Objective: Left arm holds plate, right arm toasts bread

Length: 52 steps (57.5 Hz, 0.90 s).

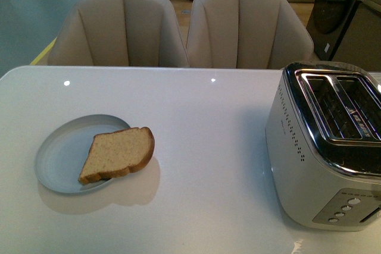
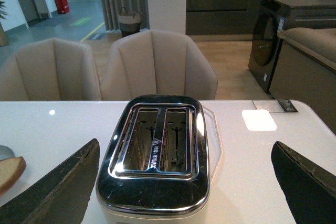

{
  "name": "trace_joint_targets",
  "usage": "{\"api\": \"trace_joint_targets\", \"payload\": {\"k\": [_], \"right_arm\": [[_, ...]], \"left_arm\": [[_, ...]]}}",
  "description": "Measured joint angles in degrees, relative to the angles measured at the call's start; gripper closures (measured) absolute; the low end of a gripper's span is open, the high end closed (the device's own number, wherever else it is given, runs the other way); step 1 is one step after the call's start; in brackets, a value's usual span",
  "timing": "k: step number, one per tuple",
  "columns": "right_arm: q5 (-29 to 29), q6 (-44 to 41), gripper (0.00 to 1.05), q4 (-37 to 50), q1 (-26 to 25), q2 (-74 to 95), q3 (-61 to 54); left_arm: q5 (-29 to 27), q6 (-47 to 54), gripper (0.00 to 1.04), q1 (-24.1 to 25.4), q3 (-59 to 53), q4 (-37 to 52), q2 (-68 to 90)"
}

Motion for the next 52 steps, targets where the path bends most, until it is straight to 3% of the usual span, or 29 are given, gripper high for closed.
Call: {"api": "trace_joint_targets", "payload": {"k": [32,36,40,47,52], "right_arm": [[0.00,0.00,0.09,0.00,0.00,0.00,0.00],[0.00,0.00,0.09,-0.02,0.00,-0.02,0.00],[-0.11,0.00,0.09,-0.02,0.02,-0.04,0.00],[-0.09,0.00,0.09,-0.02,0.00,-0.04,0.02],[-0.09,0.00,0.09,0.00,0.00,-0.04,0.00]], "left_arm": [[-0.09,-0.02,0.07,-0.02,0.02,-0.11,0.09],[-5.64,-5.68,0.07,-1.84,8.11,-19.43,11.28],[-6.43,-7.50,0.07,-2.54,10.56,-27.52,17.29],[-4.92,-8.87,0.07,-2.14,11.41,-26.34,21.99],[-1.14,-7.85,0.07,1.16,13.29,-18.95,29.55]]}}
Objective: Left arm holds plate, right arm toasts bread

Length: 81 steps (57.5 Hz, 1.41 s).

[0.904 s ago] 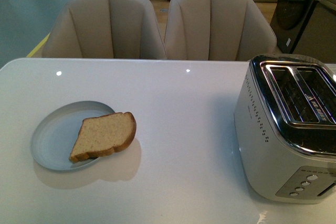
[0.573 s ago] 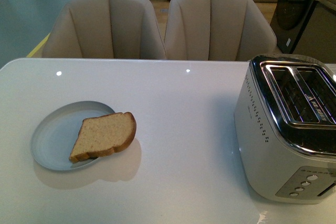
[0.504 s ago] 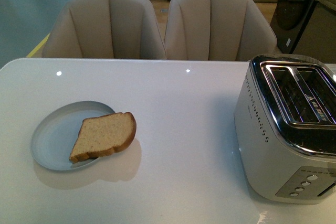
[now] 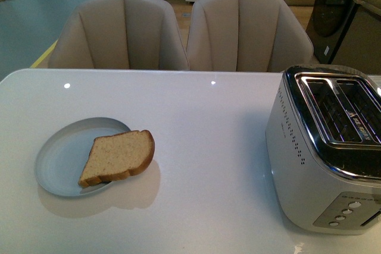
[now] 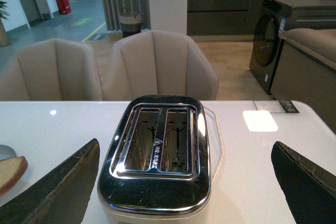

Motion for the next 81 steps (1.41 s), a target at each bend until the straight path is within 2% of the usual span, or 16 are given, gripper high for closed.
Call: {"api": "trace_joint_targets", "payload": {"k": [3,8,13,21,32,52,73,77,81], "right_arm": [[-0.02,0.00,0.09,-0.02,0.00,0.00,0.00],[0.00,0.00,0.09,-0.02,0.00,0.00,0.00],[-0.02,0.00,0.09,-0.02,0.02,0.00,0.00],[-0.02,0.00,0.09,-0.02,0.00,0.00,0.00],[0.00,0.00,0.09,-0.02,0.00,0.00,0.00],[0.00,0.00,0.09,0.00,0.00,0.00,0.00],[-0.02,0.00,0.09,-0.02,0.00,0.00,0.00],[-0.02,0.00,0.09,-0.02,0.00,0.00,0.00],[-0.02,0.00,0.09,-0.02,0.00,0.00,0.00]], "left_arm": [[1.53,1.53,0.07,2.67,1.05,7.43,8.13],[2.62,3.85,0.07,4.52,3.15,16.83,19.47],[2.67,5.42,0.07,5.16,8.55,28.68,37.75],[1.20,5.92,0.07,4.90,13.57,34.10,52.57],[3.30,5.88,0.07,4.26,20.41,41.38,70.03],[2.19,4.39,0.07,5.75,32.20,45.03,92.19],[-0.72,-2.56,0.07,3.41,40.89,41.51,102.99],[-1.57,-2.89,0.15,2.95,41.68,41.16,104.30],[-2.32,-3.58,0.28,2.51,42.62,40.63,105.70]]}}
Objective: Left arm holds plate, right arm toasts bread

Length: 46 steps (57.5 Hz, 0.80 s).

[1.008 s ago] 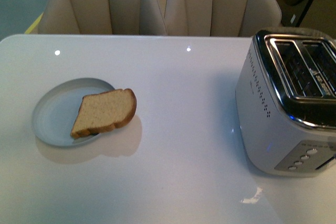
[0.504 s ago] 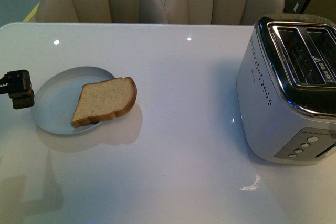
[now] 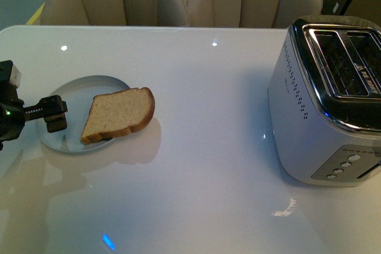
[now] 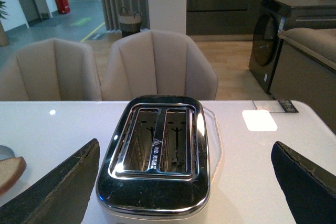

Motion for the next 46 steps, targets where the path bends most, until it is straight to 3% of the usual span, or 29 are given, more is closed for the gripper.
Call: {"api": "trace_joint_targets", "payload": {"k": [6,25,28,46], "right_arm": [[0.00,0.00,0.09,0.00,0.00,0.00,0.00],[0.02,0.00,0.09,0.00,0.00,0.00,0.00],[0.00,0.00,0.09,0.00,0.02,0.00,0.00],[0.00,0.00,0.09,0.02,0.00,0.00,0.00]], "left_arm": [[-0.79,-0.61,0.51,-0.76,0.94,-0.59,2.08],[-1.25,-3.39,0.97,-1.44,2.14,-1.33,2.95],[-1.01,-4.31,1.01,-1.40,2.19,-1.51,2.80],[3.43,-12.59,1.01,-0.81,-0.07,-3.72,-0.28]]}}
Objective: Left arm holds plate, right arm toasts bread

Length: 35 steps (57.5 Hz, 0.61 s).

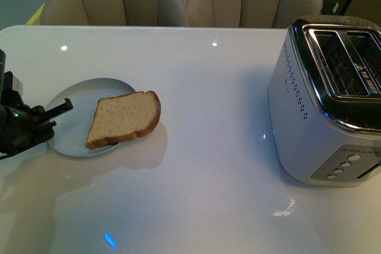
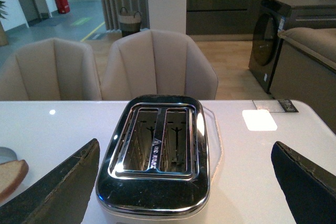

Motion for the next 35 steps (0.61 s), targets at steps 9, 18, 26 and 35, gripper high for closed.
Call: {"api": "trace_joint_targets", "payload": {"k": [9,18,26,35], "right_arm": [[0.00,0.00,0.09,-0.02,0.00,0.00,0.00],[0.00,0.00,0.09,0.00,0.00,0.00,0.00],[0.00,0.00,0.09,0.00,0.00,0.00,0.00],[0.02,0.00,0.09,-0.02,0.00,0.00,0.00]], "left_arm": [[1.88,-3.13,1.01,0.44,-2.93,0.07,-3.52],[2.75,-5.25,1.02,0.66,-5.57,0.85,-7.58],[3.54,-6.64,1.02,0.85,-7.52,1.01,-11.45],[5.73,-9.20,1.02,1.03,-9.35,0.87,-16.00]]}}
